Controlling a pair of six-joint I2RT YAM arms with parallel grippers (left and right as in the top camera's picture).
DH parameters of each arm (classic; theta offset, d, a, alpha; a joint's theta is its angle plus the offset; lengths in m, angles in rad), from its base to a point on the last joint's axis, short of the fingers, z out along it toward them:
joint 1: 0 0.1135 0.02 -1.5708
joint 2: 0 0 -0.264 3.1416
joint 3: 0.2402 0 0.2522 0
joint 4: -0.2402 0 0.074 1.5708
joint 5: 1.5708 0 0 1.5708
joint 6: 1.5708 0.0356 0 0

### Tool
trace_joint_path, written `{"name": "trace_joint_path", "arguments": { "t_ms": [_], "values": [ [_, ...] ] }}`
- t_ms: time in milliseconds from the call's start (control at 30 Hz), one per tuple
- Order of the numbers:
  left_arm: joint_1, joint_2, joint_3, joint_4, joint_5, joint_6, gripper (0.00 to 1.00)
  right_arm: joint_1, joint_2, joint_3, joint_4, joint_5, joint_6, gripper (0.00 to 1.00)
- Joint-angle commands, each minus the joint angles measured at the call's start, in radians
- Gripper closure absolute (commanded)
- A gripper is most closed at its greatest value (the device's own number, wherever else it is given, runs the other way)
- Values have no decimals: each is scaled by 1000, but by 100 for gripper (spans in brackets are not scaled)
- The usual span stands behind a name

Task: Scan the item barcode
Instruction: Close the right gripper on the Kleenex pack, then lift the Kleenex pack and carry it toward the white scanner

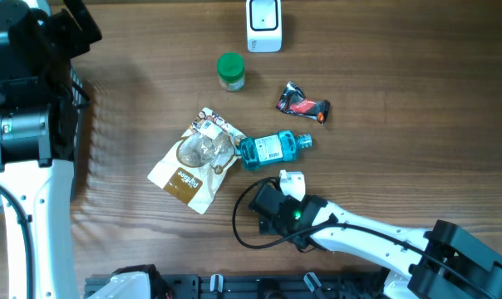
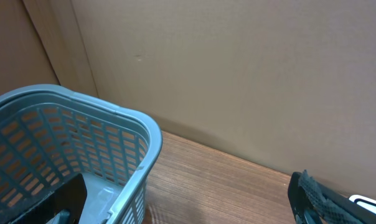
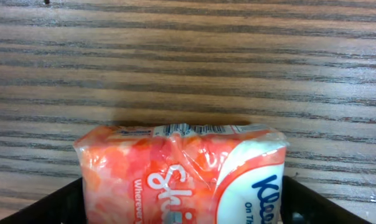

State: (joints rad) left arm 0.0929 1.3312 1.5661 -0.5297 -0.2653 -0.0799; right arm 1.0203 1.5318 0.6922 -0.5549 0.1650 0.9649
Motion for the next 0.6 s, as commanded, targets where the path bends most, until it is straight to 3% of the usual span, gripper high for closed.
{"name": "trace_joint_path", "arguments": {
  "t_ms": [0, 67, 400, 567],
  "values": [
    [6, -15, 6, 2, -20, 19, 0, 1, 20, -25, -6, -100, 33, 17],
    [6, -15, 6, 2, -20, 20, 0, 1, 20, -25, -8, -100, 34, 28],
    [6, -15, 6, 2, -21, 20, 0, 1, 20, -23, 9, -107, 18, 33],
    [6, -15, 6, 2, -21, 20, 0, 1, 20, 28, 20, -67, -119, 37]
  ]
}}
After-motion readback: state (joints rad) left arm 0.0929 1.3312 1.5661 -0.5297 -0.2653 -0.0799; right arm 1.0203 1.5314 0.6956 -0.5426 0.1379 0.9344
